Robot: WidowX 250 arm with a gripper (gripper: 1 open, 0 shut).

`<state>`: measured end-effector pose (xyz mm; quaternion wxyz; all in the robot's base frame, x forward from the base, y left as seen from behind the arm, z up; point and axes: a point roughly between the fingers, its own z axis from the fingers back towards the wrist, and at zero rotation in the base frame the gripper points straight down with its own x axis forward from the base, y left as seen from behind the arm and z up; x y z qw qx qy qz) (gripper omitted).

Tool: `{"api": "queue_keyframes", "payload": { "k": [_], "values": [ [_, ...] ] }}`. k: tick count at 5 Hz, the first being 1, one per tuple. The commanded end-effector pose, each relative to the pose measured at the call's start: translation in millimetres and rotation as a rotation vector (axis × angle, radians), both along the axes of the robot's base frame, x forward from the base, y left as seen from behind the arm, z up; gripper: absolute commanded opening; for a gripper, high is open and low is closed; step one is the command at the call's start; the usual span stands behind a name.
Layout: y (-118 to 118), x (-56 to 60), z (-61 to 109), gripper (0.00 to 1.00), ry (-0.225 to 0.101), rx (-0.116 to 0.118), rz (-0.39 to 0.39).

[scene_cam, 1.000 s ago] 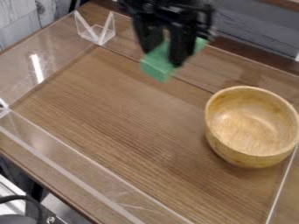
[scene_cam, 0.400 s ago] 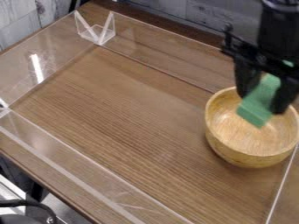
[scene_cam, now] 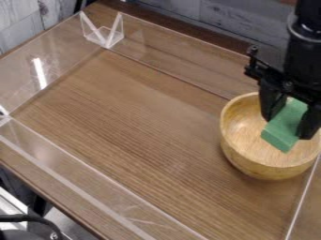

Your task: Put the green block in the brown bowl

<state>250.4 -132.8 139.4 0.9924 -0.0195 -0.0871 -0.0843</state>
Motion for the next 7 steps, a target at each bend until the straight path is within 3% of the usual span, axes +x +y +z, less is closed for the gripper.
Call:
{"api": "queue_keyframes", "payload": {
  "k": [1,7],
  "values": [
    [5,7.4,9.1,0.00,-0.058,-0.023,0.034],
    [18,24.1,-19.2,0.00,-0.120,-0.037,0.115]
  ]
}}
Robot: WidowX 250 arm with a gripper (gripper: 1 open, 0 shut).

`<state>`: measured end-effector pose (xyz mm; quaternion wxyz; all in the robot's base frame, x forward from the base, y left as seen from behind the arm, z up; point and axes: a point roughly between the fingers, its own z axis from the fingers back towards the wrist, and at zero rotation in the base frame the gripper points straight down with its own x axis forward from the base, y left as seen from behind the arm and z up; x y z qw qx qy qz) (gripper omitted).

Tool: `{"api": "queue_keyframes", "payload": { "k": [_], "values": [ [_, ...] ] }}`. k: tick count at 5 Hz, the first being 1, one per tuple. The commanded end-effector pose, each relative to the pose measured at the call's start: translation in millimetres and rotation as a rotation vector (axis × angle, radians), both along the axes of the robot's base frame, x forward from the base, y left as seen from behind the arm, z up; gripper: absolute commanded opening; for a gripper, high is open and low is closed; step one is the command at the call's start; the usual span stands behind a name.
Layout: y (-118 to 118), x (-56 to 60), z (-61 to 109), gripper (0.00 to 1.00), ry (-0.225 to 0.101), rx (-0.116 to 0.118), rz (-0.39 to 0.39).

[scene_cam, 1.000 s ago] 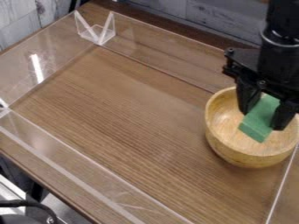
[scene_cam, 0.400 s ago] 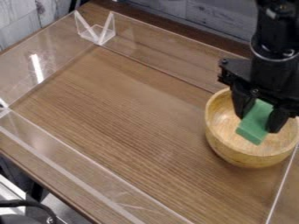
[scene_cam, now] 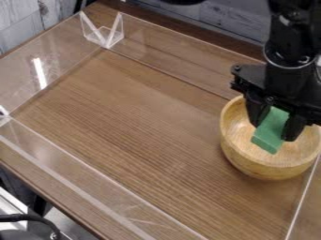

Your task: Put the green block in the brown bowl

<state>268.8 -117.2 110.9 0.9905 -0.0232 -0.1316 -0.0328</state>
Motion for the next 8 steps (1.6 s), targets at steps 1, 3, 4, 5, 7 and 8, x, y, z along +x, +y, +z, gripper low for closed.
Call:
{"api": "queue_keyframes", "payload": {
  "k": [1,3,4,5,7,8],
  "values": [
    [1.9,6.8,8.0,0.00,-0.038,-0.015,0.016],
    [1.1,7.8,6.3,0.00,-0.044,-0.019,0.023],
    [0.7,8.3,4.9,0.00,-0.046,-0.020,0.026],
    [0.2,8.6,3.3,0.00,-0.048,-0.021,0.028],
    [-0.6,9.0,3.4,0.00,-0.048,-0.022,0.030],
    [1.6,10.2,3.0,1.00,-0.045,-0.024,0.036]
  ]
}}
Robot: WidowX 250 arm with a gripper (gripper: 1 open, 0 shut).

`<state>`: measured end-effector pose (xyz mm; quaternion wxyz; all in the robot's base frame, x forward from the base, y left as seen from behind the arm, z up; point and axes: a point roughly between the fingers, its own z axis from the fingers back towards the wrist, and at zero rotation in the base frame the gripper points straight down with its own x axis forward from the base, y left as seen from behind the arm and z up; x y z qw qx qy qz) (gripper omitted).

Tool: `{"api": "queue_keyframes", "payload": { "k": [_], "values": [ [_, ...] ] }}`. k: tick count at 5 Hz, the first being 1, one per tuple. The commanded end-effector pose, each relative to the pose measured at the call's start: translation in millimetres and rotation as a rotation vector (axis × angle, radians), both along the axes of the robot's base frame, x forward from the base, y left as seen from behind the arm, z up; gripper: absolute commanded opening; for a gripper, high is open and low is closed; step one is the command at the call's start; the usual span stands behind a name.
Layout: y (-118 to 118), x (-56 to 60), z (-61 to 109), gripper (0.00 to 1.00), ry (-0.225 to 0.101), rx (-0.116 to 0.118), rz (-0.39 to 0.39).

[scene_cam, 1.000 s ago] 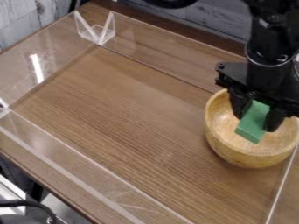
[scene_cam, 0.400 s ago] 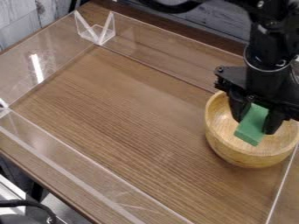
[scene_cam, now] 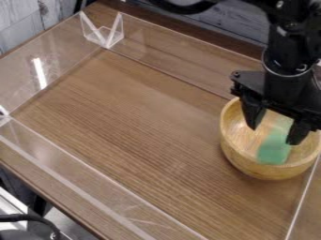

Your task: Put the green block in the brown bowl

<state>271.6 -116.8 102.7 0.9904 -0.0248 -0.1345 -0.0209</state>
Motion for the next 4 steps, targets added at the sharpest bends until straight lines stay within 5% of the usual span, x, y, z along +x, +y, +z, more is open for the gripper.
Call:
{"api": "queue_keyframes", "payload": {
  "k": [1,2,4],
  "values": [
    [4.3,8.4,12.6,0.00,-0.036,-0.021,0.018],
    [6.1,10.2,12.0,1.00,-0.034,-0.023,0.023],
    [13.7,12.8,14.2,1.00,-0.025,-0.033,0.035]
  ]
}}
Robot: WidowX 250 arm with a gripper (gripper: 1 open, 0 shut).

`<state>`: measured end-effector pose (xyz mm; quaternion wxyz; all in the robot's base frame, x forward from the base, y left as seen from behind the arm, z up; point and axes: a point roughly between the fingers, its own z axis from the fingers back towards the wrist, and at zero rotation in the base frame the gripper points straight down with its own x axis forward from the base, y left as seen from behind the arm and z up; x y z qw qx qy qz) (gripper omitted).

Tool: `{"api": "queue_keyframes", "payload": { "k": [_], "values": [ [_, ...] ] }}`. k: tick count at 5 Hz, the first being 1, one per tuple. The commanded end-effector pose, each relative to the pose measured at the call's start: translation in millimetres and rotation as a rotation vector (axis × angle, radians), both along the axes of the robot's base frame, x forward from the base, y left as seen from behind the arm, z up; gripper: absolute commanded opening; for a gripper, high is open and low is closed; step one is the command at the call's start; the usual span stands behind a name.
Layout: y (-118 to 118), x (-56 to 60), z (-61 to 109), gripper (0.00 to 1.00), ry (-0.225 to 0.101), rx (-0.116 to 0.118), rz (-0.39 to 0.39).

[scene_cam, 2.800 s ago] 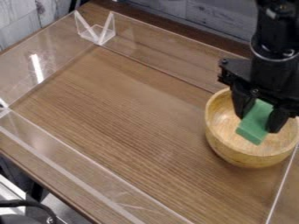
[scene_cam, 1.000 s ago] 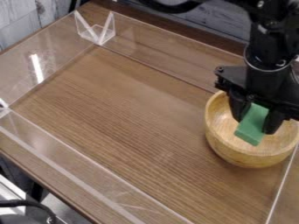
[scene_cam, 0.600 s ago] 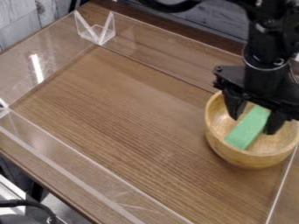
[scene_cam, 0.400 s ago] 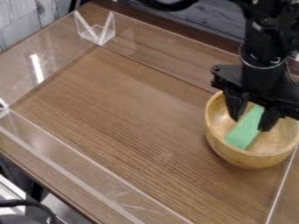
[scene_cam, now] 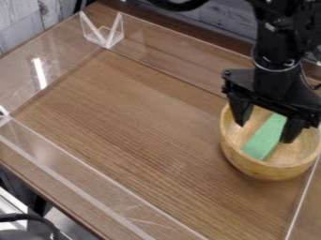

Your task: Put the green block in the brown bowl

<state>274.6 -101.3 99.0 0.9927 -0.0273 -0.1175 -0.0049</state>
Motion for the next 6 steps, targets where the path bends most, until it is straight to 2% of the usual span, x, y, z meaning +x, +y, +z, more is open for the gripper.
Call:
{"api": "queue_keyframes", "payload": {
  "k": [1,4,6],
  "values": [
    [5,10.8,20.4,1.00,-0.054,-0.030,0.015],
    [33,21.9,31.9,1.00,-0.051,-0.045,0.056],
    [67,35.1,46.4,1.00,-0.067,-0.030,0.100]
  ]
}}
